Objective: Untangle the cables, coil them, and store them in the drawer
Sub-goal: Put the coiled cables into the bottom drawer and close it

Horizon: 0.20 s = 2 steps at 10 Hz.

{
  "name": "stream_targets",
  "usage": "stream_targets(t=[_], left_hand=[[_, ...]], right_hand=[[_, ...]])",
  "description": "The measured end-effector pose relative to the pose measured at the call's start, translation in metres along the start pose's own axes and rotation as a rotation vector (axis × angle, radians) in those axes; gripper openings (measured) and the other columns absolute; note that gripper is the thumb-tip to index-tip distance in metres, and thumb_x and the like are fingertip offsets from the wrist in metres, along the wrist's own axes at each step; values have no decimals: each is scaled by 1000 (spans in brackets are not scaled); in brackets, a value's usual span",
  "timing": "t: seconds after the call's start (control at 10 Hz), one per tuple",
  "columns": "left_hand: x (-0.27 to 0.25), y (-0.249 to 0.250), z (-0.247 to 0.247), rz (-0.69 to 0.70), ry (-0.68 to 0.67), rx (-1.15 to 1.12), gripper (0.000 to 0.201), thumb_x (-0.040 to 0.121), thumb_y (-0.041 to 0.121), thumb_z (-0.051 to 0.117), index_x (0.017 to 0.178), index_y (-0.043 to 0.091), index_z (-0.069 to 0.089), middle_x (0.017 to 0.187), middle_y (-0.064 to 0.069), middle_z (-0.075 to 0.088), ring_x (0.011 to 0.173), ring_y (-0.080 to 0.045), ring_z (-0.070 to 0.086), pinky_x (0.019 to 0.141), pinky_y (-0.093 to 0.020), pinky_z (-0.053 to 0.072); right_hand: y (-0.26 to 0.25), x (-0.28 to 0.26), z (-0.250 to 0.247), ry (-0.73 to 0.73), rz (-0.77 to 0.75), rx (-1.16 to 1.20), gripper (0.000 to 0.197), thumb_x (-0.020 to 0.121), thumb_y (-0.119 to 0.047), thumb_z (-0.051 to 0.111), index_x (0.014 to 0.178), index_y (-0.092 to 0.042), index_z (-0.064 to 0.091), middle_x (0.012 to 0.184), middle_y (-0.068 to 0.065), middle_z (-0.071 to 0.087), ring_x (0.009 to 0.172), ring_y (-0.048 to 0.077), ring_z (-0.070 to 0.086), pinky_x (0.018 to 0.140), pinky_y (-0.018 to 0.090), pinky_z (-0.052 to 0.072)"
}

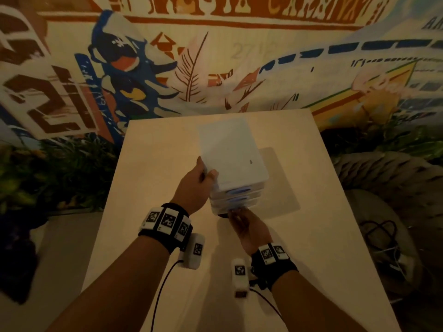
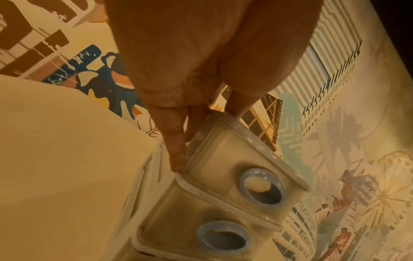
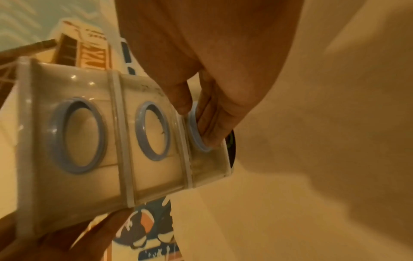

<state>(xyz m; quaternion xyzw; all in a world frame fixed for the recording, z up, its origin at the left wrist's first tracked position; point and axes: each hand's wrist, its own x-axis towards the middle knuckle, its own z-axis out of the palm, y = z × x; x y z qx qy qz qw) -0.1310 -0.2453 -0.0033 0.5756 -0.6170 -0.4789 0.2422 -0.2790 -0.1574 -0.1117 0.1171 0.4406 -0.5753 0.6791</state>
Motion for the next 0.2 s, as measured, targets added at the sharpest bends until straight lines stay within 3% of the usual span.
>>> stream_targets(t=[0.1,0.2], left_hand=[[2,6,-8,25,-31,28,63,105,39,47,159,25,17,142,-6,55,121,-32,58,100,-53,50],[1,7,-13,64,-46,26,59,105,39,47,157,31,21,138,0,57,120,-25,58,103,-48,49]], right_hand=[[-11,-20,-22,-16,114,-187,24,99,-8,59,118,5,65,119,25,67,104,40,66,89,44,56],[-30,-45,-62,81,206,-347,29,101,-12,56,119,9,63,108,26,68,96,42,67,81,46,58]])
